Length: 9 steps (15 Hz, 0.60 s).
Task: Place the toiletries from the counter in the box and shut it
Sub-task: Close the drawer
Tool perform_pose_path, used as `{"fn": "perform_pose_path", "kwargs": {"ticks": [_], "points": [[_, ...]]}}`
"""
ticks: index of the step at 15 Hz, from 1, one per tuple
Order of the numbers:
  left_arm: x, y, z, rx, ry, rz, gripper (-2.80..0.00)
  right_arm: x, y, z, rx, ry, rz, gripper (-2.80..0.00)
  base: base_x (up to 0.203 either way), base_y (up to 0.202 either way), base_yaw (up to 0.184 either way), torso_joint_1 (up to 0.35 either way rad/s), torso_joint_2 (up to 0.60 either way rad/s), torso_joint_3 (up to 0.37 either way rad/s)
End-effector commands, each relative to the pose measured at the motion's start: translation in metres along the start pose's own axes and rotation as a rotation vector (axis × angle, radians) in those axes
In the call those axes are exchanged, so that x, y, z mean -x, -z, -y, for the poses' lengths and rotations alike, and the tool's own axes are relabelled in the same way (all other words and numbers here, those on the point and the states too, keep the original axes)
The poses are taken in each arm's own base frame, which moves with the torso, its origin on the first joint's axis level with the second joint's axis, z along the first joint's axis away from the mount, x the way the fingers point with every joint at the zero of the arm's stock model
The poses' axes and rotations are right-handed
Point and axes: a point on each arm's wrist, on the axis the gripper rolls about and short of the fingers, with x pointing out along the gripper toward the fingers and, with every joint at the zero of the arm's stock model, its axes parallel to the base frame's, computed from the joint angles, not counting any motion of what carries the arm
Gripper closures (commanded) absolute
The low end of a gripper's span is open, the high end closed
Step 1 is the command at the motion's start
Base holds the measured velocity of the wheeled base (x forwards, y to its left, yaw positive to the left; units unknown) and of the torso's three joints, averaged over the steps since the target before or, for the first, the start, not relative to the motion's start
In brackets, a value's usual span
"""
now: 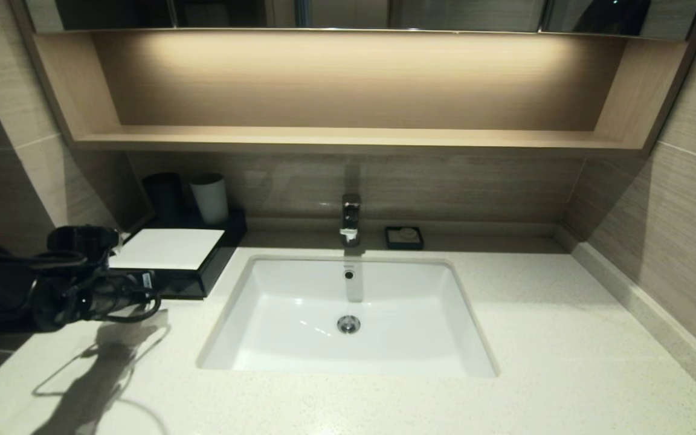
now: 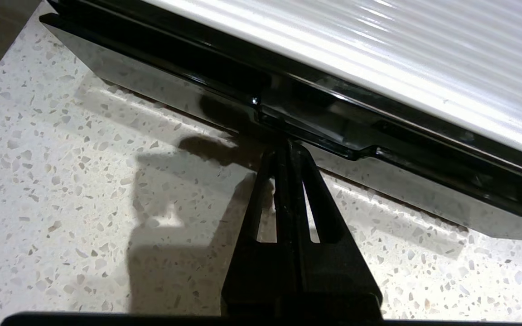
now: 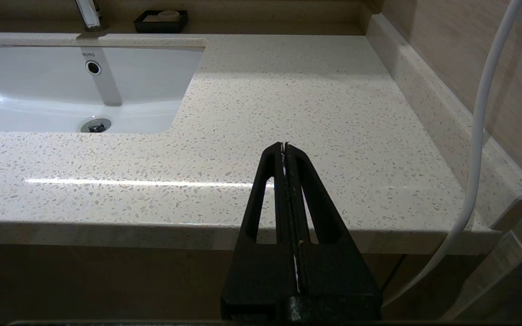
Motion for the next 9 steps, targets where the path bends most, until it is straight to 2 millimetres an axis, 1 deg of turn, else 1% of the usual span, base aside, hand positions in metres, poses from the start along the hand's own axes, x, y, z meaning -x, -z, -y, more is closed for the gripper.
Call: {"fn": "perform_pose_path", "kwargs": {"ticks": [1, 9], "points": [[-0.0033, 0.0013, 0.0003, 0.001, 0.001, 0.007, 0.0, -0.0001, 0.0003, 0.0, 0.0, 0.0, 0.0, 0.0, 0.0, 0.0, 0.0, 0.0, 0.0, 0.0], [-0.0125, 0.0012, 0.0009, 0.0, 0.008, 0.063, 0.0, -0.0001, 0.0004, 0.0, 0.0, 0.0, -0.002, 0.0, 0.0, 0.0, 0.0, 0.0, 0.0, 0.0]]}}
